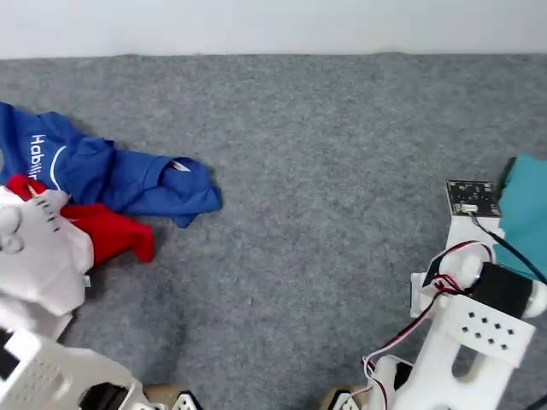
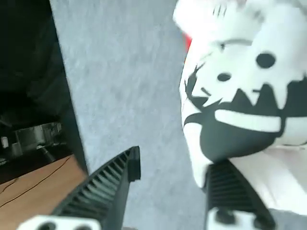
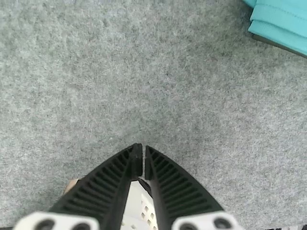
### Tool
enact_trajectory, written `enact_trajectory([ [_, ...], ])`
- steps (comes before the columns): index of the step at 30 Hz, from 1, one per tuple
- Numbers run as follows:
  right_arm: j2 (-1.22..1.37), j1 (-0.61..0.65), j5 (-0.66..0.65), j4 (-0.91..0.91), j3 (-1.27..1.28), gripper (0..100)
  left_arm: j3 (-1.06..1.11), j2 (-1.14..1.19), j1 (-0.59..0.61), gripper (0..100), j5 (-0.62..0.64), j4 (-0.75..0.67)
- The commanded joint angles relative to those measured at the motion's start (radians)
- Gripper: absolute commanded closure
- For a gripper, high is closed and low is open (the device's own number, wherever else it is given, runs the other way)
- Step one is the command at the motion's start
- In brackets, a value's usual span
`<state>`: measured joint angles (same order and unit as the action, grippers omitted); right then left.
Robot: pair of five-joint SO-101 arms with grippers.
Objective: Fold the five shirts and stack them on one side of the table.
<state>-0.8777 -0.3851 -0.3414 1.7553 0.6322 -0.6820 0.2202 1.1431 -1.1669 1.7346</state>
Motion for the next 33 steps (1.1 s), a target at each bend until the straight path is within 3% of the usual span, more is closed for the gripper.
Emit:
enact_trajectory([
  [1,-0.007,0.010,0.002,0.038,-0.006,99.0,0.016,-0.063,-0.009,76,-0.031,0.023],
  [7,-0.007,0.010,0.002,0.038,-0.006,99.0,0.314,-0.308,-0.186,76,0.018,0.023],
  [15,-0.007,0.010,0.005,0.038,-0.006,99.0,0.754,-0.592,-0.563,76,0.207,0.018],
  [24,-0.007,0.010,0.006,0.038,-0.006,99.0,0.805,-0.361,-0.898,77,0.571,-0.218],
  [29,-0.007,0.010,0.006,0.038,-0.006,99.0,0.759,-0.146,-1.031,77,0.660,-0.341],
  [33,-0.007,0.010,0.006,0.038,-0.006,99.0,0.625,0.041,-1.111,77,0.678,-0.351],
])
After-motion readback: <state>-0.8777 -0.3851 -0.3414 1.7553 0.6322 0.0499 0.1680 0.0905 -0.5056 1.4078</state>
